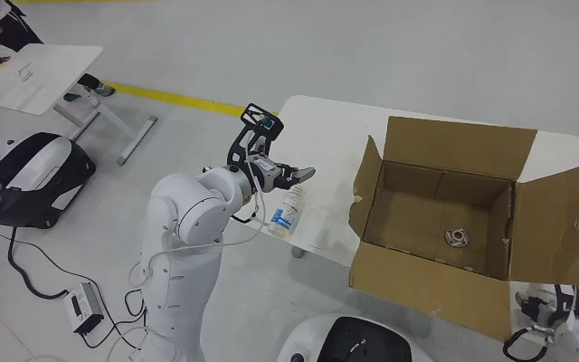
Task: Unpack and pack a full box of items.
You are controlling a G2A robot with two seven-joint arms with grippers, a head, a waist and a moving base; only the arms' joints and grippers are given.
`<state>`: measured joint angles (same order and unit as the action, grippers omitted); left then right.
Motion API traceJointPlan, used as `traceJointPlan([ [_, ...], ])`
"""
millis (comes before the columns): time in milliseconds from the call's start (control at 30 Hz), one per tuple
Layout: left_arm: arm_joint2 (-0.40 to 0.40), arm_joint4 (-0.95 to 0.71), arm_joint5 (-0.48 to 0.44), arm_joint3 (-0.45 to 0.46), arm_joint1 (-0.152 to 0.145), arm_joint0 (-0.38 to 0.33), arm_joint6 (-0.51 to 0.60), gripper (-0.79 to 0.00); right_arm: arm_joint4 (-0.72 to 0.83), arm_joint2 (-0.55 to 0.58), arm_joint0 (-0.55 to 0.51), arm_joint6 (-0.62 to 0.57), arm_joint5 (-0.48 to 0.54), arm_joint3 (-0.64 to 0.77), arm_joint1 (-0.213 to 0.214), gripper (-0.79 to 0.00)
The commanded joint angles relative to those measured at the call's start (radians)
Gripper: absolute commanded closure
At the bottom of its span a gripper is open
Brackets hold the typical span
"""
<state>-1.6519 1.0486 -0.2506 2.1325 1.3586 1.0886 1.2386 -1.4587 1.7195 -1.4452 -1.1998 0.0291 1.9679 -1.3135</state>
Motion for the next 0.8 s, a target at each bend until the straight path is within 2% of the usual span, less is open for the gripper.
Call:
traceJointPlan([
  [0, 0.0, 0.0, 0.0, 0.0, 0.0, 0.0, 0.0, -0.785, 0.036, 0.026, -0.021, 0.007, -0.006, 0.082, 0.0, -0.628],
  [100, 0.0, 0.0, 0.0, 0.0, 0.0, 0.0, 0.0, -0.785, 0.112, 0.08, -0.056, 0.021, -0.017, 0.204, 0.001, -0.643],
  [200, 0.0, 0.0, 0.0, 0.0, 0.0, 0.0, 0.0, -0.785, 0.191, 0.143, -0.084, 0.052, -0.031, 0.326, 0.001, -0.57],
  [267, 0.0, 0.0, 0.0, 0.0, 0.0, 0.0, 0.0, -0.785, 0.237, 0.187, -0.087, 0.114, -0.037, 0.382, 0.001, -0.422],
  [333, 0.0, 0.0, 0.0, 0.0, 0.0, 0.0, 0.0, -0.785, 0.258, 0.223, -0.079, 0.225, -0.008, 0.382, 0.003, -0.388],
  [367, 0.0, 0.0, 0.0, 0.0, 0.0, 0.0, 0.0, -0.785, 0.257, 0.239, -0.079, 0.267, -0.004, 0.382, 0.003, -0.342],
  [400, 0.0, 0.0, 0.0, 0.0, 0.0, 0.0, 0.0, -0.785, 0.288, 0.246, -0.08, 0.302, -0.009, 0.382, 0.002, -0.256],
  [433, 0.0, 0.0, 0.0, 0.0, 0.0, 0.0, 0.0, -0.785, 0.32, 0.256, -0.081, 0.33, -0.016, 0.382, 0.001, -0.086],
  [467, 0.0, 0.0, 0.0, 0.0, 0.0, 0.0, 0.0, -0.785, 0.344, 0.267, -0.079, 0.359, -0.018, 0.382, 0.001, 0.0],
  [600, 0.0, 0.0, 0.0, 0.0, 0.0, 0.0, 0.0, -0.785, 0.435, 0.299, -0.05, 0.431, 0.024, 0.382, 0.005, 0.0],
  [767, 0.0, 0.0, 0.0, 0.0, 0.0, 0.0, 0.0, -0.785, 0.5, 0.307, 0.048, 0.4, 0.106, 0.382, 0.023, 0.0],
])
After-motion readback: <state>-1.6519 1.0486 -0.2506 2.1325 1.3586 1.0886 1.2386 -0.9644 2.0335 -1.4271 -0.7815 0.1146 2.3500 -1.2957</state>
